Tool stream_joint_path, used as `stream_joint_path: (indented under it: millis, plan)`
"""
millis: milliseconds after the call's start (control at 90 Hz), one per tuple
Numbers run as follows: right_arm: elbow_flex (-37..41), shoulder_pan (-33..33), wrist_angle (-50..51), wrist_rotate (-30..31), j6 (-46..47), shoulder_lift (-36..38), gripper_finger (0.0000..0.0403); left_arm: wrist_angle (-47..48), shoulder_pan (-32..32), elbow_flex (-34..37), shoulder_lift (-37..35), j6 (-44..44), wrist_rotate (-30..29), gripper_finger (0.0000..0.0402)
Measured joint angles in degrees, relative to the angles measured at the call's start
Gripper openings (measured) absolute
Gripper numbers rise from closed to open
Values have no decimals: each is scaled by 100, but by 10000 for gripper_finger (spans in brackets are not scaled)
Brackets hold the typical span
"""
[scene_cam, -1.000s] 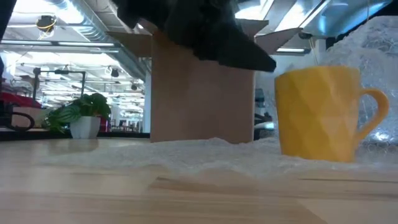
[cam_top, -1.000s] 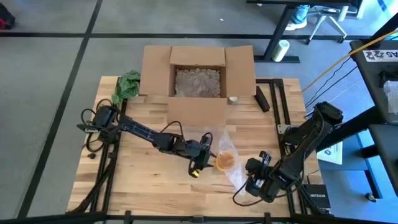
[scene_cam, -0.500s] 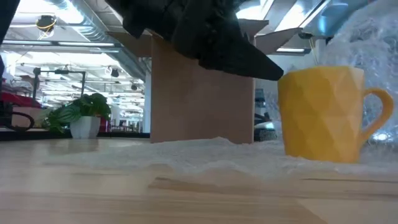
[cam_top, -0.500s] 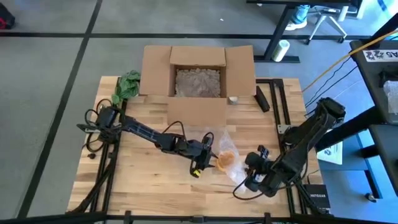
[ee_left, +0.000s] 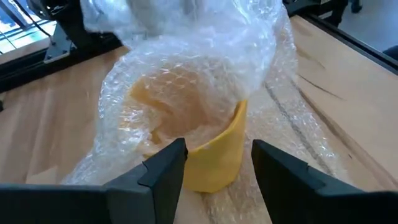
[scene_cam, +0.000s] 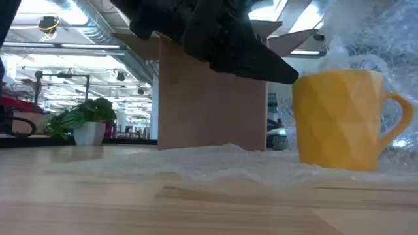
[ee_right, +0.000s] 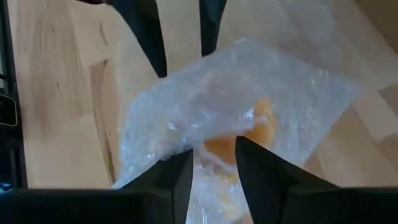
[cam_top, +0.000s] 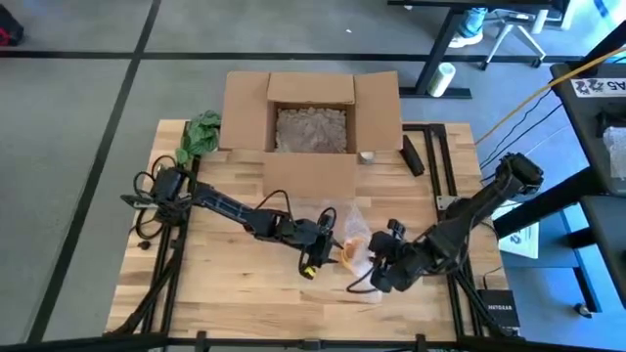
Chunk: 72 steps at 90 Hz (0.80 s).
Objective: Wrap mug
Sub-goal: Wrap the yellow mug with the bubble wrap
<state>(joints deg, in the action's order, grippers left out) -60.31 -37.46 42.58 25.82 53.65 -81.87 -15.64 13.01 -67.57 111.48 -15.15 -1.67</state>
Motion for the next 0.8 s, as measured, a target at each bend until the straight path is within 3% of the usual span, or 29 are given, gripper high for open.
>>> stream_joint_path:
  millis: [800]
  plan:
    - [-12,1367,-1424,-2224,-1793,-1483,106,4,0,2,2,1,2,170]
